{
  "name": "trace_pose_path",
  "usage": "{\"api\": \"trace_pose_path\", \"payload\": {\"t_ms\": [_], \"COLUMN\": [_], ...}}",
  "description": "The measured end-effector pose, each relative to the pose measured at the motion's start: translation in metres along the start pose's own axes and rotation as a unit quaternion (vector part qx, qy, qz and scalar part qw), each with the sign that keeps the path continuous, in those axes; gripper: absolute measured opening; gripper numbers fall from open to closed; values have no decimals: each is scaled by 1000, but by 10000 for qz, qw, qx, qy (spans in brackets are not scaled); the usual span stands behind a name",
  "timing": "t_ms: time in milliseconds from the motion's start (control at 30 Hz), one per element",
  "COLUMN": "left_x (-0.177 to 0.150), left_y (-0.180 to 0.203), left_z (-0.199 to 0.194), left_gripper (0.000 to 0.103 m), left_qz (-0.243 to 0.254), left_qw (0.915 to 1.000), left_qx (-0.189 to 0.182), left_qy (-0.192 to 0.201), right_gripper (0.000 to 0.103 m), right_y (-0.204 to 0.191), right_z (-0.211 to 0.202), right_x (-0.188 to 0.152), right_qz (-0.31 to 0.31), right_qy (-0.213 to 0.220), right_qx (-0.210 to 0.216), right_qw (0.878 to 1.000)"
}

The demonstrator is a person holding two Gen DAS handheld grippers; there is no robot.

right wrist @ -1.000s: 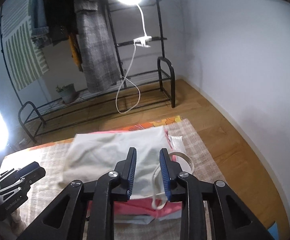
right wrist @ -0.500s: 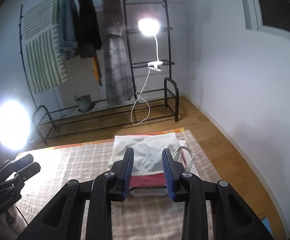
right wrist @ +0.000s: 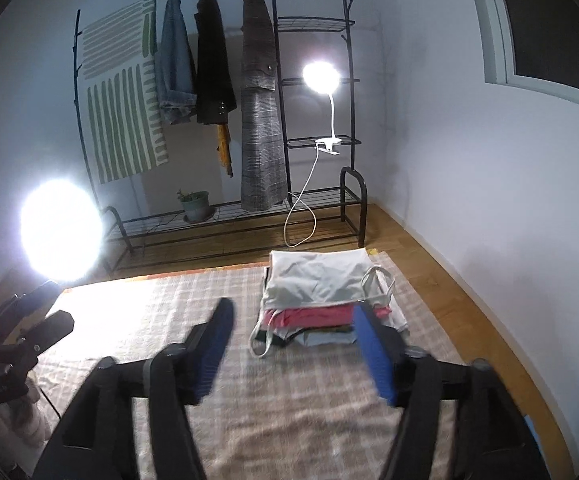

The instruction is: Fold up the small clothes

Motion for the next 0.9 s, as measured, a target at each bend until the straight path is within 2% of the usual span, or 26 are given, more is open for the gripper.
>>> {"api": "trace_pose_path", "payload": {"t_ms": [100,167,267,500,900], "left_x": [-14,-23,-35,-44,-42], "left_y": [1,0,0,-7,-22], "left_z": [-6,-9,-14,-30,-43], "left_gripper": [96,97,101,103,103], "left_qz": [91,197,355,259,-96], "left_qw": [9998,9995,9986,9985,9986], "left_qx": [63,141,246,387,488], "left_qy": [-145,-206,-293,-298,-178], "right_gripper": [83,94,103,103,103], "right_y": [-4,-4,-7,-23,-55], "right_z": [-14,-22,-32,-50,-61], "right_x": [-13,-21,-34,-52,-52], "right_qz": [89,145,169,47,-255], "right_qy": [41,122,258,413,649], "right_qx": [-31,-147,-299,-391,-373], "right_qw": [9999,9997,9991,9984,9969]}}
Point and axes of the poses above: each gripper's, at about its wrist camera, not at the fingertips, and z roughly the way its jaws point, y to its right, x to its top, the point moved 9 cm from there along z, roughly the way its jaws point, and after that the axes turned 6 degrees about -x, right-handed, at the moved point
